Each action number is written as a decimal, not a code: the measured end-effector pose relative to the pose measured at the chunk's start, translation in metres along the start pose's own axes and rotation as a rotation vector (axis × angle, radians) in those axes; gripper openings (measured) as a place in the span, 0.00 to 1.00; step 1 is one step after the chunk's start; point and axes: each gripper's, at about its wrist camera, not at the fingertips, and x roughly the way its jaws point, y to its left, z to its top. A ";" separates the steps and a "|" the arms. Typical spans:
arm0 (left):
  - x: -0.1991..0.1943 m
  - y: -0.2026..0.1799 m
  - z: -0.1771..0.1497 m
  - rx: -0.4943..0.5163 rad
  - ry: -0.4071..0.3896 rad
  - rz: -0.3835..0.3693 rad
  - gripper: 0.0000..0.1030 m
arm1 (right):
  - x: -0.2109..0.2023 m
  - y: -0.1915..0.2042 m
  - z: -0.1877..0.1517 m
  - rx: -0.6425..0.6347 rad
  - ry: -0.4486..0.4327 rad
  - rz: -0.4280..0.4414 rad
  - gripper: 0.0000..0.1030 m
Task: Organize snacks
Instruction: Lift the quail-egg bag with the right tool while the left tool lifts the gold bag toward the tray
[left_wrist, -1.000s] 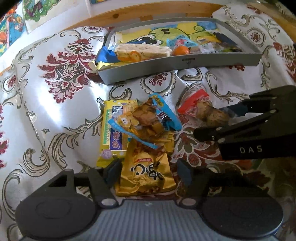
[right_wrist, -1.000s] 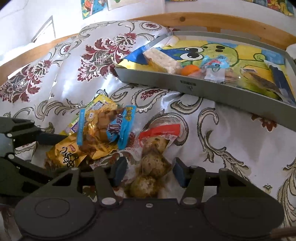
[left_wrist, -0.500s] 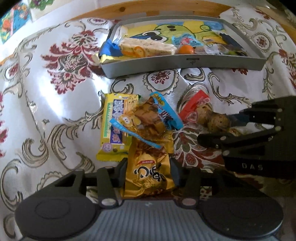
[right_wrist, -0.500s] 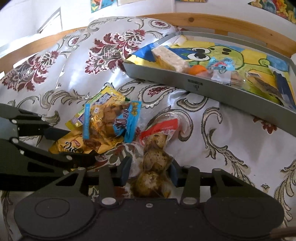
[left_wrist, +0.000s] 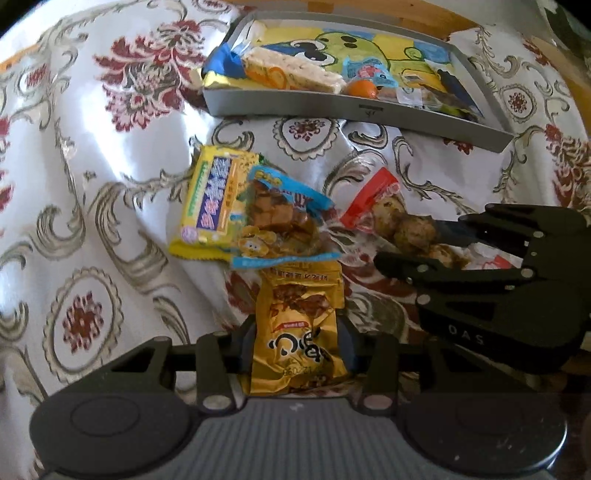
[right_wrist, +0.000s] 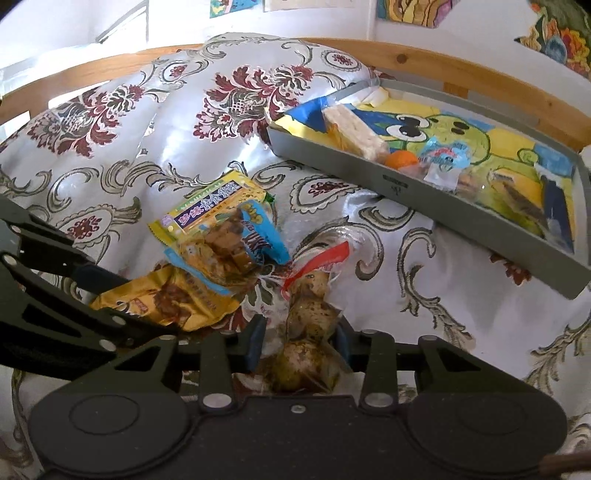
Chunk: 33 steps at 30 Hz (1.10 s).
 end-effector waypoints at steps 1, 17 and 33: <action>-0.002 -0.001 -0.001 -0.008 0.006 -0.006 0.46 | -0.002 0.000 0.000 -0.007 -0.001 -0.002 0.39; -0.034 -0.016 -0.009 -0.013 -0.022 -0.032 0.46 | -0.027 0.009 0.001 -0.236 -0.072 -0.113 0.37; -0.063 -0.023 0.053 0.011 -0.329 -0.028 0.46 | -0.058 -0.025 0.029 -0.194 -0.347 -0.294 0.37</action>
